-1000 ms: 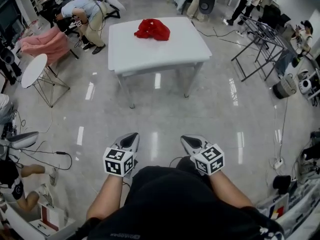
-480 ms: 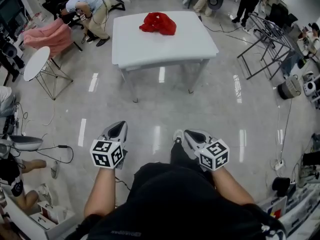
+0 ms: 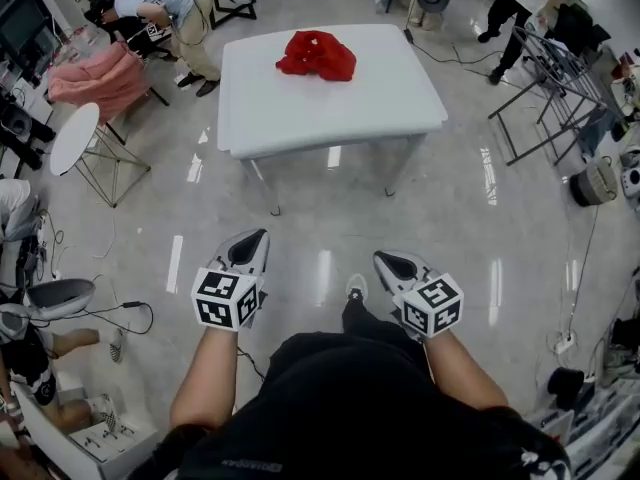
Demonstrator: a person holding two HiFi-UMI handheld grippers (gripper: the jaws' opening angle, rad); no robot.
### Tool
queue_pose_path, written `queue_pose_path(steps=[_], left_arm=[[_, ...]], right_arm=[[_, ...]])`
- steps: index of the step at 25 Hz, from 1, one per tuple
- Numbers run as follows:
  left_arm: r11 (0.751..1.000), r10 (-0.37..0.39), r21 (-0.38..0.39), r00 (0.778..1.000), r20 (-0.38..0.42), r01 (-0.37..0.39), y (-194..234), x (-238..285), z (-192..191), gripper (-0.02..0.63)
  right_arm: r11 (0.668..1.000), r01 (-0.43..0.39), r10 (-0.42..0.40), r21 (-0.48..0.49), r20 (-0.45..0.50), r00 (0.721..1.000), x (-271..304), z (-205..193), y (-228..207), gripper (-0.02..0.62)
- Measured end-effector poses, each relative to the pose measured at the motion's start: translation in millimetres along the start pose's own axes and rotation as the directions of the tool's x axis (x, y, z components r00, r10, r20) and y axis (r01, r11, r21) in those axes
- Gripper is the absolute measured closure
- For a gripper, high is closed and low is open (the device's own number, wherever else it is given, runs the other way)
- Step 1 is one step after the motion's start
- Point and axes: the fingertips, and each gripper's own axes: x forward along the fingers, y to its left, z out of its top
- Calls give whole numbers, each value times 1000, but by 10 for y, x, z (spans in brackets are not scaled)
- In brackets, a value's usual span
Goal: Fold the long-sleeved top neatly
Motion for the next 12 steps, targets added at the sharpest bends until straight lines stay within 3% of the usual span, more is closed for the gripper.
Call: queue_pose_path(steps=[7, 12], left_arm=[[1000, -13, 0, 999, 30, 13, -104, 768, 604, 601], [996, -51, -69, 999, -12, 50, -343, 1202, 632, 601]], right_arm=[[1000, -5, 5, -7, 33, 999, 234, 521, -745, 591], [999, -29, 30, -24, 57, 998, 336, 785, -1125, 591]])
